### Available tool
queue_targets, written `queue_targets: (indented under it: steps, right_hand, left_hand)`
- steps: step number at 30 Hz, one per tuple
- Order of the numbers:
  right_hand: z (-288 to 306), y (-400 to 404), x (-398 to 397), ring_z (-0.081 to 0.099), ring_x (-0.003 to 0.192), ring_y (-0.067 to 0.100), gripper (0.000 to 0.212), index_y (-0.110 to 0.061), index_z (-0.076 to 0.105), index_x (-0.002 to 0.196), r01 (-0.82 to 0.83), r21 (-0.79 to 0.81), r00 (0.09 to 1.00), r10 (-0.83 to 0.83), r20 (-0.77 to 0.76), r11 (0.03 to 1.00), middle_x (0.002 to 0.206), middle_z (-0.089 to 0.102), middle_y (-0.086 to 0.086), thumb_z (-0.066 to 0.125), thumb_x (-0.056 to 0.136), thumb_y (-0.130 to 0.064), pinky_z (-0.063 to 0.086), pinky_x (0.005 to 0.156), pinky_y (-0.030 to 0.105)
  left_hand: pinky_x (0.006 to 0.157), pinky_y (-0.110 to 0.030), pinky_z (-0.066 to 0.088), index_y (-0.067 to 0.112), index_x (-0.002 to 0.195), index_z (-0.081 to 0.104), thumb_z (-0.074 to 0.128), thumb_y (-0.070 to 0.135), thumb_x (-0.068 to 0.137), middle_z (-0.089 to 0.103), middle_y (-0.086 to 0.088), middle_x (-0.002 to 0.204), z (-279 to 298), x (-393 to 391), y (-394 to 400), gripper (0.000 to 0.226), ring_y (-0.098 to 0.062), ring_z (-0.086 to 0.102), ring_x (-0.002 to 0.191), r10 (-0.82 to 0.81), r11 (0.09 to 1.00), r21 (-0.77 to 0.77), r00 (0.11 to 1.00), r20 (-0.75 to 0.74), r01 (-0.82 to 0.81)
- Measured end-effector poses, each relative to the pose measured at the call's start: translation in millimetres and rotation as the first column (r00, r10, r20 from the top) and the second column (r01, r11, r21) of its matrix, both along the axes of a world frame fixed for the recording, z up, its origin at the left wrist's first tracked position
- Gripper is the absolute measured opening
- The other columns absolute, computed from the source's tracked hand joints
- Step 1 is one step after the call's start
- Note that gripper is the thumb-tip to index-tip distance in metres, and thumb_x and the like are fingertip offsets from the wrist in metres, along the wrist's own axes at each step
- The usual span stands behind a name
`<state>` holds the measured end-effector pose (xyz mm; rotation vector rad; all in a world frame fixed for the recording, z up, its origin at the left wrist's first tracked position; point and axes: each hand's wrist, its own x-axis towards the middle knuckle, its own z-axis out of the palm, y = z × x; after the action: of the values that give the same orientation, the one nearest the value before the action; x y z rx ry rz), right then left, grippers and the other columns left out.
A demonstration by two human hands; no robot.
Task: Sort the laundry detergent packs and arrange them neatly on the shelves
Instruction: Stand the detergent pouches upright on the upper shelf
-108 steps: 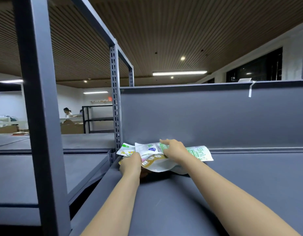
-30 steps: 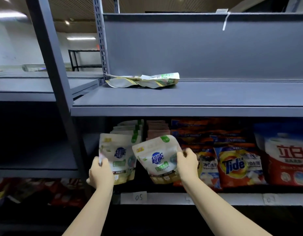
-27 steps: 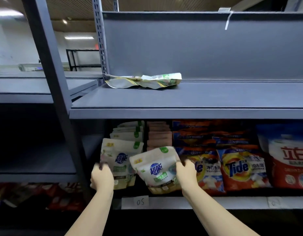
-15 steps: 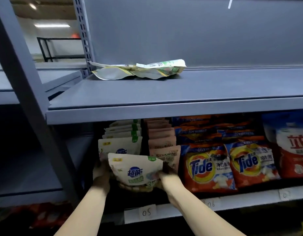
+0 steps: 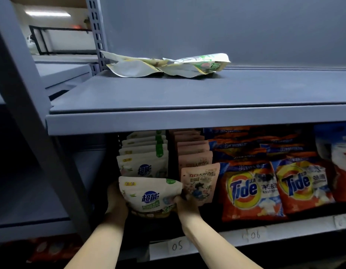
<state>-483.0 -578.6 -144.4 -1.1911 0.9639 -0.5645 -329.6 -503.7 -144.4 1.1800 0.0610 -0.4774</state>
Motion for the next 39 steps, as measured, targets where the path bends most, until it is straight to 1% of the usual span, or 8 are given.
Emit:
queue_targets:
  steps: [3,7,11,14,18,30,36,39]
  right_hand:
    - [-1,2,8,0.059,0.098,0.02,0.028,-0.016,0.059,0.107,0.029,-0.031,1.0,-0.028,0.007,0.999,0.11,0.064,0.008,0.046,0.088,-0.001,0.051,0.082,0.031]
    - [3,3,22,0.056,0.089,0.005,0.029,-0.026,0.055,0.106,0.025,-0.042,0.995,-0.021,0.1,0.999,0.101,0.06,-0.007,0.046,0.092,-0.002,0.047,0.07,0.017]
    - [7,-2,40,0.058,0.107,0.025,0.041,-0.013,0.056,0.122,0.005,-0.093,0.987,0.01,0.159,0.996,0.118,0.062,0.009,0.051,0.086,0.005,0.051,0.091,0.038]
    - [0,-3,51,0.051,0.12,0.029,0.042,-0.01,0.047,0.131,-0.046,-0.202,0.999,0.046,-0.002,0.978,0.13,0.054,0.015,0.056,0.09,-0.005,0.043,0.103,0.044]
    - [-13,-7,55,0.045,0.126,0.027,0.041,-0.006,0.042,0.13,-0.179,-0.461,0.912,-0.029,-0.41,0.869,0.135,0.049,0.015,0.053,0.096,-0.025,0.034,0.106,0.032]
    - [-16,-20,67,0.049,0.124,0.024,0.047,-0.009,0.037,0.139,-0.217,-0.337,0.957,0.131,-0.26,0.916,0.136,0.05,0.011,0.05,0.098,-0.026,0.037,0.105,0.029]
    - [-13,-18,60,0.036,0.134,0.023,0.043,-0.008,0.032,0.142,-0.375,-0.386,0.872,0.18,-0.454,0.843,0.145,0.039,0.011,0.039,0.102,-0.024,0.024,0.111,0.026]
    - [-11,-15,52,0.036,0.134,0.023,0.043,-0.008,0.033,0.14,-0.39,-0.415,0.85,0.148,-0.505,0.822,0.145,0.039,0.011,0.041,0.1,-0.02,0.025,0.107,0.025]
  left_hand:
    - [0.059,-0.025,0.042,0.018,0.093,0.062,0.028,0.021,0.1,0.061,-0.001,0.081,2,-4,10,0.035,-0.019,0.057,0.078,0.148,0.989,-0.017,0.988,-0.05,-0.149]
    - [0.075,-0.035,0.048,0.01,0.09,0.064,0.044,0.014,0.087,0.062,-0.017,0.091,-3,-14,21,0.021,-0.031,0.057,0.091,0.058,0.985,0.163,0.998,0.036,-0.063]
    - [0.085,-0.034,0.047,0.006,0.12,0.053,0.061,0.009,0.084,0.062,-0.01,0.109,-13,-16,26,0.037,-0.027,0.058,0.103,-0.241,0.906,0.414,0.913,0.33,0.089]
    - [0.073,-0.021,0.044,0.006,0.121,0.04,0.069,-0.003,0.077,0.055,-0.006,0.113,-17,-18,26,0.054,-0.018,0.054,0.1,-0.243,0.896,0.441,0.887,0.393,0.05]
    - [0.091,-0.04,0.047,0.005,0.121,0.036,0.073,-0.002,0.074,0.053,-0.013,0.12,-22,-17,19,0.06,-0.028,0.054,0.109,-0.234,0.872,0.489,0.888,0.396,0.012]
    - [0.079,-0.027,0.041,0.01,0.119,0.038,0.076,0.006,0.075,0.056,-0.005,0.11,-34,-9,9,0.058,-0.019,0.055,0.097,-0.162,0.886,0.458,0.873,0.459,-0.077]
    - [0.084,-0.032,0.046,0.005,0.13,0.036,0.078,0.012,0.075,0.054,-0.014,0.125,-29,-6,14,0.07,-0.02,0.054,0.098,-0.232,0.845,0.534,0.875,0.425,-0.036]
    - [0.096,-0.04,0.045,0.001,0.133,0.034,0.08,0.021,0.074,0.049,-0.02,0.133,-21,-8,15,0.078,-0.033,0.051,0.117,-0.238,0.793,0.608,0.901,0.364,-0.036]
